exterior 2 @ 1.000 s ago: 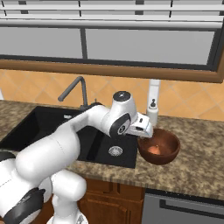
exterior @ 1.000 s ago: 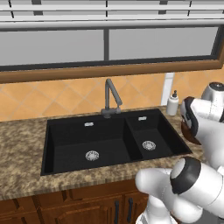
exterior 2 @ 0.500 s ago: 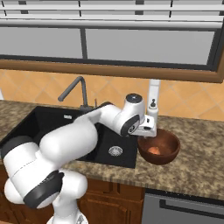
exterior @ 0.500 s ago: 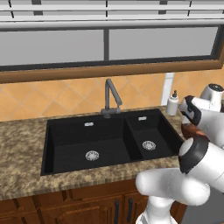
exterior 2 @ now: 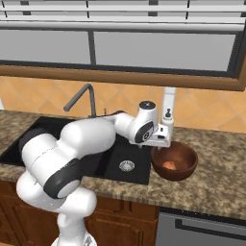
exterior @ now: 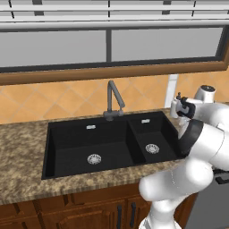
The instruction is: Pick the onion from the sink and place it in the bowl. Then pick the bowl and place it in the microwave. Then close the microwave door and press the start button.
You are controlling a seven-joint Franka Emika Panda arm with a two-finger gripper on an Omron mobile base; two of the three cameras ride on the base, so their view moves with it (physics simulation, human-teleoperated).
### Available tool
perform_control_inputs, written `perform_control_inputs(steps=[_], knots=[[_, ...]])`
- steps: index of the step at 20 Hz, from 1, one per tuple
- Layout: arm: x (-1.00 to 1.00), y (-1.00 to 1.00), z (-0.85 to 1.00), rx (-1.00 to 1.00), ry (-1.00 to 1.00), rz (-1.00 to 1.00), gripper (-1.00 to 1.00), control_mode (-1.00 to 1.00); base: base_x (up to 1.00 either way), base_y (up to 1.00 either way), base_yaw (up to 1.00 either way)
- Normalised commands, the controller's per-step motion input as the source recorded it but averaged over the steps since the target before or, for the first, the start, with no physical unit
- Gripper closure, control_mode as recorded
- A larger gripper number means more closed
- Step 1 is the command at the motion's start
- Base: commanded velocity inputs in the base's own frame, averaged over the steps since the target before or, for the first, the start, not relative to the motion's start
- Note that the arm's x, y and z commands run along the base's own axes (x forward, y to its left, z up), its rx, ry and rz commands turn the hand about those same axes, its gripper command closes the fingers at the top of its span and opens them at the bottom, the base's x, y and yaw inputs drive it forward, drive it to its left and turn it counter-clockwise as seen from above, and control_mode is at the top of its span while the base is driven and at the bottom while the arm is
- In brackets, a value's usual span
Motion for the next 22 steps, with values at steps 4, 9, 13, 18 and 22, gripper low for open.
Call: perform_control_inputs(steps=[4, 9, 13, 18, 22], knots=[[0.33, -0.18, -0.29, 0.01, 0.04, 0.0, -1.0, -1.0, 0.0, 0.0, 0.0], [0.18, -0.03, -0.39, 0.0, 0.01, 0.0, -1.0, -1.0, 0.0, 0.0, 0.0], [0.0, -0.01, -0.41, 0.0, 0.04, 0.0, -1.0, -1.0, 0.0, 0.0, 0.0], [0.0, -0.08, -0.35, 0.0, 0.04, 0.0, 1.0, -1.0, 0.0, 0.0, 0.0], [0.0, -0.03, -0.21, 0.0, 0.02, 0.0, 1.0, -1.0, 0.0, 0.0, 0.0]])
